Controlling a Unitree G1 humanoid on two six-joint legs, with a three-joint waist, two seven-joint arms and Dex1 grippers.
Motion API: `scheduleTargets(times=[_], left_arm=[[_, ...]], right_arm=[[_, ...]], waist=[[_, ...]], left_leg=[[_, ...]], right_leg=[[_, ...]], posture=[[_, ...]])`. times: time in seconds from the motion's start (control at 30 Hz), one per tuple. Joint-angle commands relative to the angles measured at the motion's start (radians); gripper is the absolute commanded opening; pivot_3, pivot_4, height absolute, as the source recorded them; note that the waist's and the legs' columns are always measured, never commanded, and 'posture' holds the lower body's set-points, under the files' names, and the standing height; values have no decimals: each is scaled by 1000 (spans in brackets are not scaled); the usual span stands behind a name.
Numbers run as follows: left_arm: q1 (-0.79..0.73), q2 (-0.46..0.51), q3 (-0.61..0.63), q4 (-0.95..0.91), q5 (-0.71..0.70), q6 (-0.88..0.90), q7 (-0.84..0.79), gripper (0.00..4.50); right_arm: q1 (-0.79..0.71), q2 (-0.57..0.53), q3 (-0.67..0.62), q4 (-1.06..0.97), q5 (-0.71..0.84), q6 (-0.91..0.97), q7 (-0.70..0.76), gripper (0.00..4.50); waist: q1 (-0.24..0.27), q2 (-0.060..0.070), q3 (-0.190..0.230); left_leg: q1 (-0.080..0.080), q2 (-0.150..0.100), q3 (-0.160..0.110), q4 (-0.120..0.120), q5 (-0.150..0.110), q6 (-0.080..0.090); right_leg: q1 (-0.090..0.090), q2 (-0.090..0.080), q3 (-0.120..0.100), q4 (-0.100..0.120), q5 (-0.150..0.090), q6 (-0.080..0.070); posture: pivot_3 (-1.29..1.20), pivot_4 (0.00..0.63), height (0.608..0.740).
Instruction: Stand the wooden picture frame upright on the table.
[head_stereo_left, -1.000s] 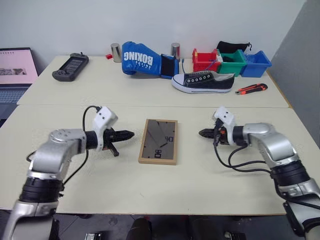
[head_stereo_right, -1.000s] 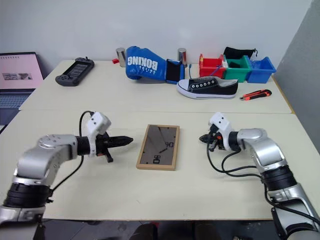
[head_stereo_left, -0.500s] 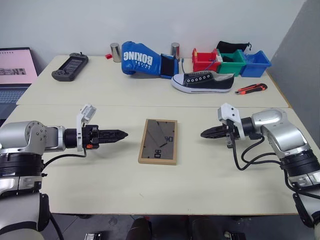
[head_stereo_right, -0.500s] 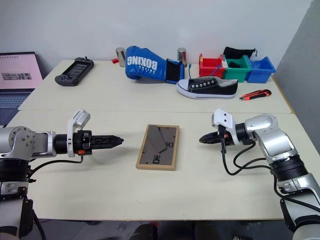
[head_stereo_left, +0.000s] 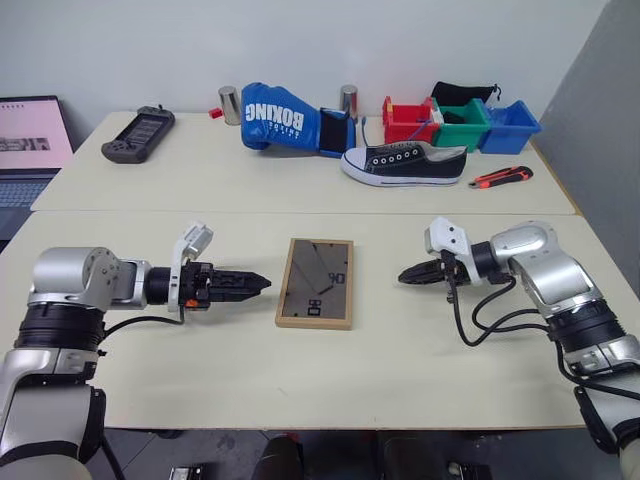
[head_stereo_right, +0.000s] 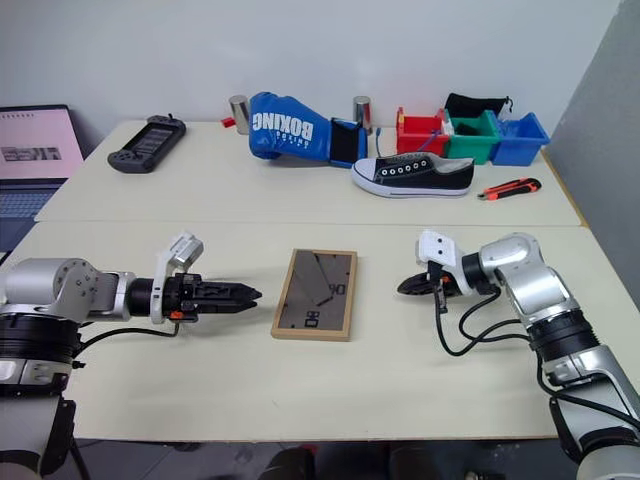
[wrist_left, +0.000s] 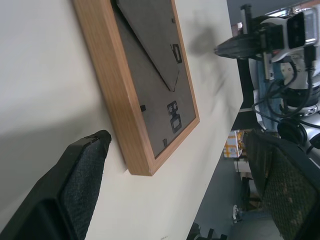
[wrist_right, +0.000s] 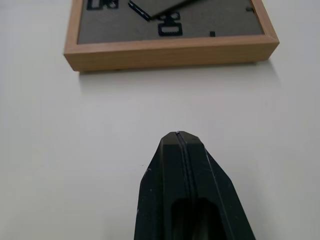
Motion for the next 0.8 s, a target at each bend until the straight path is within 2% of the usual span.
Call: scheduleTargets(times=[0.03, 0.17, 0.53, 0.8], left_arm=[[2, -53, 9, -6, -3, -16, 26, 4486], [8, -100, 20, 14, 1, -3, 66, 4486], [37, -59, -20, 42, 35, -37, 47, 4486], [42, -122, -45, 46, 49, -69, 57, 4486]], right_arm=[[-17, 45, 20, 43, -41, -62, -33, 0], [2, 96, 47, 87, -83, -103, -72, 0], [51, 127, 63, -15, -79, -64, -68, 0], [46, 211, 104, -22, -104, -51, -112, 0]], waist=[[1, 0, 0], [1, 0, 0], [-3, 0, 0], [2, 0, 0]], left_leg=[[0, 0, 0, 0, 0, 0], [0, 0, 0, 1, 0, 0], [1, 0, 0, 1, 0, 0], [2, 0, 0, 2, 0, 0]], right_leg=[[0, 0, 0, 0, 0, 0], [0, 0, 0, 0, 0, 0], [0, 0, 0, 1, 0, 0], [2, -1, 0, 1, 0, 0]], posture=[[0, 150, 740], [0, 150, 740], [0, 150, 740], [0, 150, 740]])
